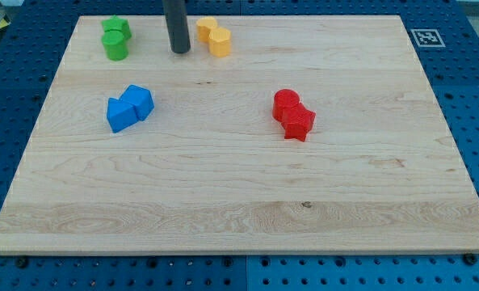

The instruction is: Point your arm to the left of the yellow heart

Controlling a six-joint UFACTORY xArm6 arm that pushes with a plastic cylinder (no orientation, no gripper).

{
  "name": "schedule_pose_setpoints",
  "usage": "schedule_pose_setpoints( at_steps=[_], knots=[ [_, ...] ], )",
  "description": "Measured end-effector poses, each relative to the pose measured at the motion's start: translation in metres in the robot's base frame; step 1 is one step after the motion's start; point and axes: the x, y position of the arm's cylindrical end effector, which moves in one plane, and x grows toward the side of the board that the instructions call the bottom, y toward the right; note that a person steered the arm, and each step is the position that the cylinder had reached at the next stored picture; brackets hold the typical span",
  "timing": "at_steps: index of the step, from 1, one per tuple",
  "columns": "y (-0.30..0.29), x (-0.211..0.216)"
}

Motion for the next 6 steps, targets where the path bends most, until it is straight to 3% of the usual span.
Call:
schedule_pose_setpoints(
  at_steps=[6],
  knots=[
    [0.000, -0.039]
  ],
)
